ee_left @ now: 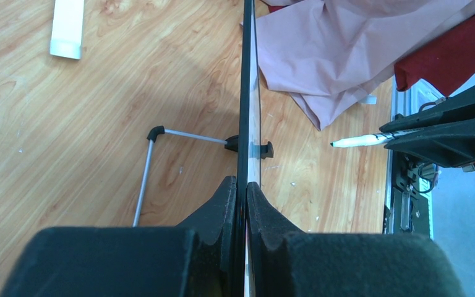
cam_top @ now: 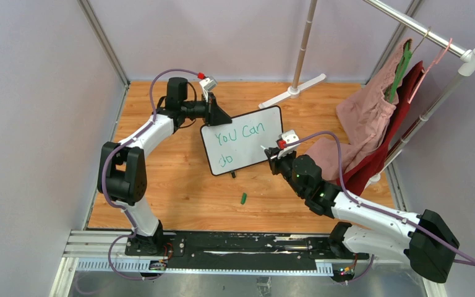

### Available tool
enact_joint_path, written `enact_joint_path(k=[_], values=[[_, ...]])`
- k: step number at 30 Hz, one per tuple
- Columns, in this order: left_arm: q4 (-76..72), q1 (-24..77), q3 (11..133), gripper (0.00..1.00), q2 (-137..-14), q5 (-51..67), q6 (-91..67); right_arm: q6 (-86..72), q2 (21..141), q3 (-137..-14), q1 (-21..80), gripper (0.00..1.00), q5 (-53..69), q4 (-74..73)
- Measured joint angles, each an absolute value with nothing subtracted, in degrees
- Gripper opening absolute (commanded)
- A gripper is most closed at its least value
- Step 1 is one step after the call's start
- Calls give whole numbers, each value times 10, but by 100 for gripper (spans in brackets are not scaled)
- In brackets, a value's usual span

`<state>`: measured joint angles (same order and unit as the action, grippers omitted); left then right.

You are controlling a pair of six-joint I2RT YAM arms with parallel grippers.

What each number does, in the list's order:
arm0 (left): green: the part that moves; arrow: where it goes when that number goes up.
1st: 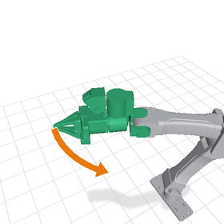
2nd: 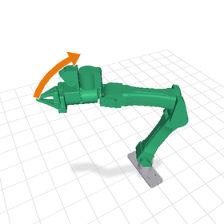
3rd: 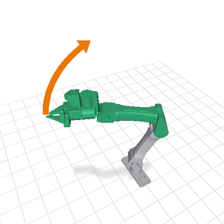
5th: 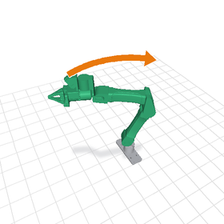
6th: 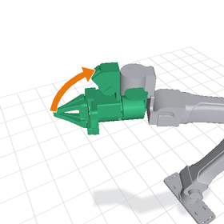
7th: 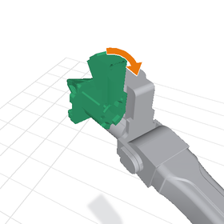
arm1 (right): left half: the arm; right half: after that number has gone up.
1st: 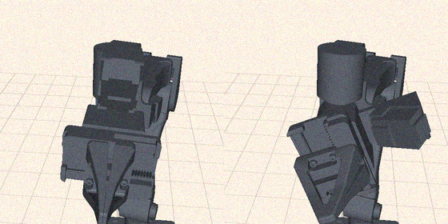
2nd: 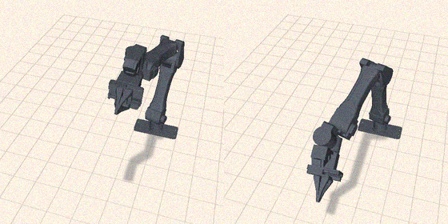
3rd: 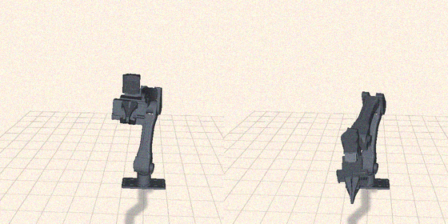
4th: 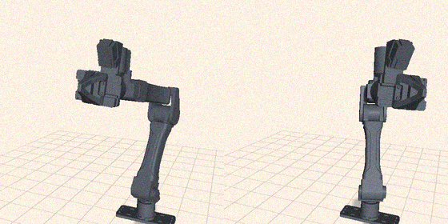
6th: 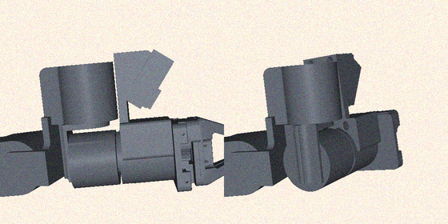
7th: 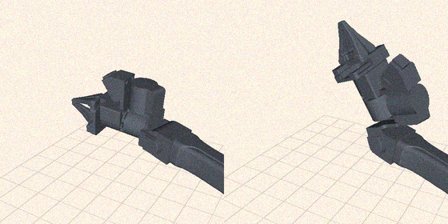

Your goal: Write a sentence on the whiteboard

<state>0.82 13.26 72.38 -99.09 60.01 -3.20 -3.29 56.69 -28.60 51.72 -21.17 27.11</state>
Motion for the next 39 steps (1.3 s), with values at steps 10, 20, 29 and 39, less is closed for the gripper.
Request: enact_joint_path(k=[10, 20, 29, 39], values=[[17, 133, 730, 0, -996, 600, -30, -36, 568, -286, 517, 0, -192, 272], [26, 133, 733, 0, -996, 599, -21, -36, 590, -287, 518, 0, -173, 269], [23, 133, 732, 0, -996, 599, -21, -25, 663, -334, 535, 0, -173, 272], [18, 133, 728, 0, -996, 597, -21, -4, 757, -341, 576, 0, -177, 313]])
